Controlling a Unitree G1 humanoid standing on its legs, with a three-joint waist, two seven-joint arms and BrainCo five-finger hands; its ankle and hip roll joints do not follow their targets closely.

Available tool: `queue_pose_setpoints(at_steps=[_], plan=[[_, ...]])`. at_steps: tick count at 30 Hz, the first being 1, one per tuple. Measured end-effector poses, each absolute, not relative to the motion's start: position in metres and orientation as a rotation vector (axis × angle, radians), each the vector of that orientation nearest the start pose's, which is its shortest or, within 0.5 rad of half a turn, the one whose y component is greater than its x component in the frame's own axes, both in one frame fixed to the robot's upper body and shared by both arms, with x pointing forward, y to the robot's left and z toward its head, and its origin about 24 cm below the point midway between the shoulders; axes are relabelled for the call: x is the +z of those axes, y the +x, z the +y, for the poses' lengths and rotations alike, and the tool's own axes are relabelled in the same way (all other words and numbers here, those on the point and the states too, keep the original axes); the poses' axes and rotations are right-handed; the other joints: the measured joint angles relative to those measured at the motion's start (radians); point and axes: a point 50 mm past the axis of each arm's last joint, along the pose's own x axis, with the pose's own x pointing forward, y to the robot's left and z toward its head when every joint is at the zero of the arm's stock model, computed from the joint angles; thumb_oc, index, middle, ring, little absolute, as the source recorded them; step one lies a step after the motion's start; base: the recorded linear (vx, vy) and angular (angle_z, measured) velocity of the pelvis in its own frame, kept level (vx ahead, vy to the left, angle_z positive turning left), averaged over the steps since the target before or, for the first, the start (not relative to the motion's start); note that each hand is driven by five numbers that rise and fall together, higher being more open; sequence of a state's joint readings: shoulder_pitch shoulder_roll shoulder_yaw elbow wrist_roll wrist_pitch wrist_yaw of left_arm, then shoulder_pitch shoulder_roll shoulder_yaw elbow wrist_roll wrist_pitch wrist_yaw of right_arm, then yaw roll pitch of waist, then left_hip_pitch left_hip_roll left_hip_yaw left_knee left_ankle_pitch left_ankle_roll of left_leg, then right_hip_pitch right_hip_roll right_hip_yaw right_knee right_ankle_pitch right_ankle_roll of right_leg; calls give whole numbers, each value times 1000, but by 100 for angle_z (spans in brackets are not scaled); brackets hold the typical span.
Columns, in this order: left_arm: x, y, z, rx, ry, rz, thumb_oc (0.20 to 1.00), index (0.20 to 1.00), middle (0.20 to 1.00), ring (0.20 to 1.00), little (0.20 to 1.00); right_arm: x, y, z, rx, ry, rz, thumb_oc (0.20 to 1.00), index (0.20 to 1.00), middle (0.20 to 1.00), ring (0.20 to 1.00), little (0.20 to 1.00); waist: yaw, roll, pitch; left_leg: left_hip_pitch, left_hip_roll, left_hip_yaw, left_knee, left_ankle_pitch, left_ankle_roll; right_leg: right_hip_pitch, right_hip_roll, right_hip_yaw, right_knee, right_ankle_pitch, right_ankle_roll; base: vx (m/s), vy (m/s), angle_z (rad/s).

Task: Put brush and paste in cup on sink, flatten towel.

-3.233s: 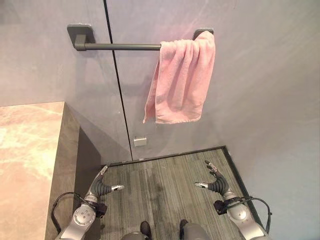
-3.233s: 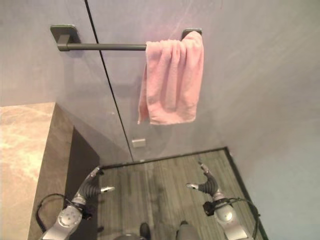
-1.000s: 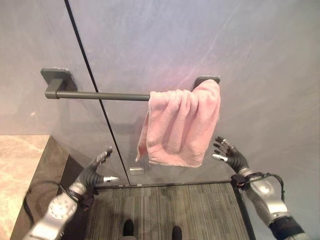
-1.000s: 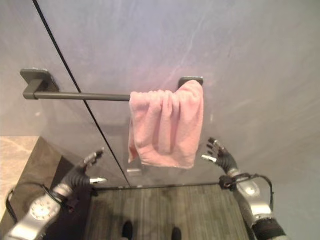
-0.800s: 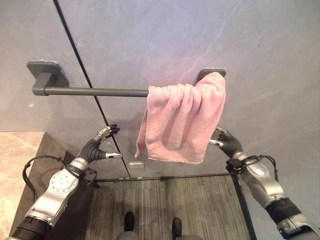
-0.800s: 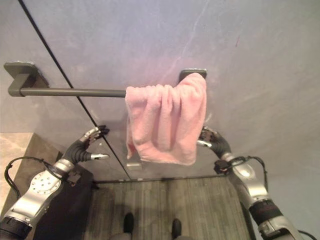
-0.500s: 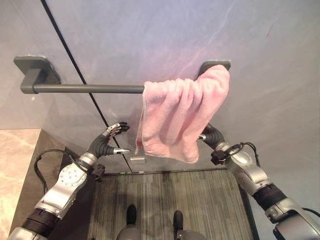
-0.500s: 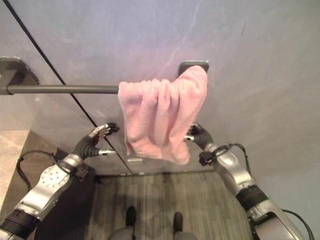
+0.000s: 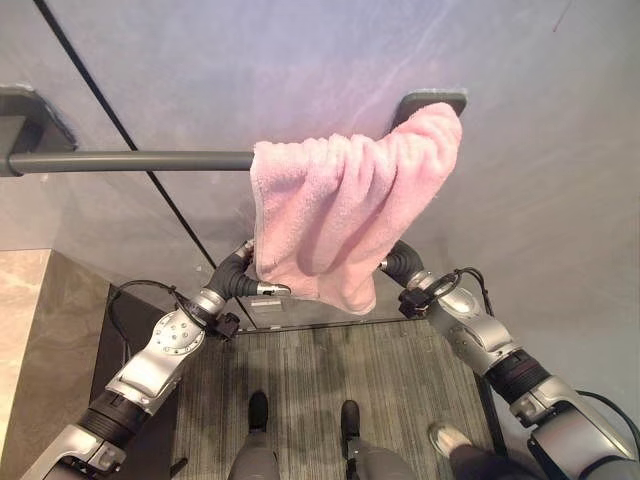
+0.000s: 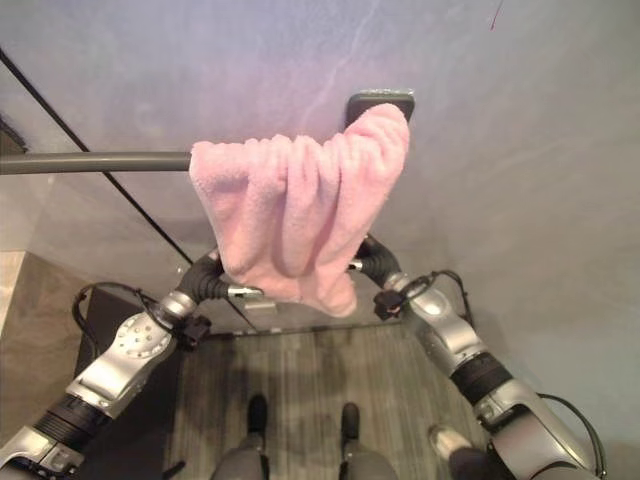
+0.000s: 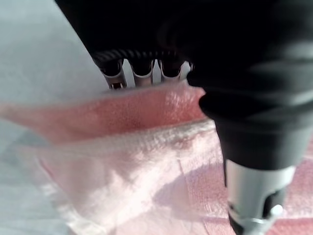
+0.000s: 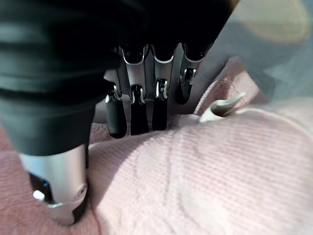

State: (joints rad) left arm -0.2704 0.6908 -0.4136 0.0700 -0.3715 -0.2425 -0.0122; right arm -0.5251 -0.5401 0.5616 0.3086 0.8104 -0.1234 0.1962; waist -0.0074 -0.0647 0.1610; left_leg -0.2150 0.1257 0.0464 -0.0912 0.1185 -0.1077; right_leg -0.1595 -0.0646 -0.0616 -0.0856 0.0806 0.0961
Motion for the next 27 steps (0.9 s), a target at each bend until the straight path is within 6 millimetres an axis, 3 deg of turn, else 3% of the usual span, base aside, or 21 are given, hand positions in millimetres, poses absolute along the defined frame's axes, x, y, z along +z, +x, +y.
queue_pose_setpoints(at_steps=[10,15,16,20,27], plan=[[103,284,176,-409,365,-240,1000,1000,1000,1000,1000,101,318,-135,600,94,-73,1000,1000,1000,1000,1000,-4,-7,8,-13,1,16,0,0,0,-18,0,8,0,3,-1,-2,-1,-2],[104,285,178,-400,377,-245,1000,1000,1000,1000,1000,114,317,-145,552,-153,-162,1000,1000,1000,1000,1000,-7,-11,10,-9,2,20,0,0,0,-19,1,15,0,3,-1,3,-1,-3],[104,284,180,-392,399,-247,1000,1000,1000,1000,1000,127,312,-149,557,-278,-226,1000,1000,1000,1000,1000,-7,-12,10,-7,2,21,0,0,0,-19,1,19,0,4,-1,2,2,-6],[102,281,186,-368,399,-241,1000,1000,1000,1000,1000,135,307,-155,547,-333,-285,1000,1000,1000,1000,1000,-11,-23,15,2,3,26,0,-1,0,-13,2,24,0,4,-1,-3,-1,-5],[100,279,189,-359,404,-230,1000,1000,1000,1000,1000,130,301,-160,536,-324,-278,1000,1000,1000,1000,1000,-9,-35,19,4,3,28,0,-1,1,-12,2,24,0,6,-1,0,0,0]])
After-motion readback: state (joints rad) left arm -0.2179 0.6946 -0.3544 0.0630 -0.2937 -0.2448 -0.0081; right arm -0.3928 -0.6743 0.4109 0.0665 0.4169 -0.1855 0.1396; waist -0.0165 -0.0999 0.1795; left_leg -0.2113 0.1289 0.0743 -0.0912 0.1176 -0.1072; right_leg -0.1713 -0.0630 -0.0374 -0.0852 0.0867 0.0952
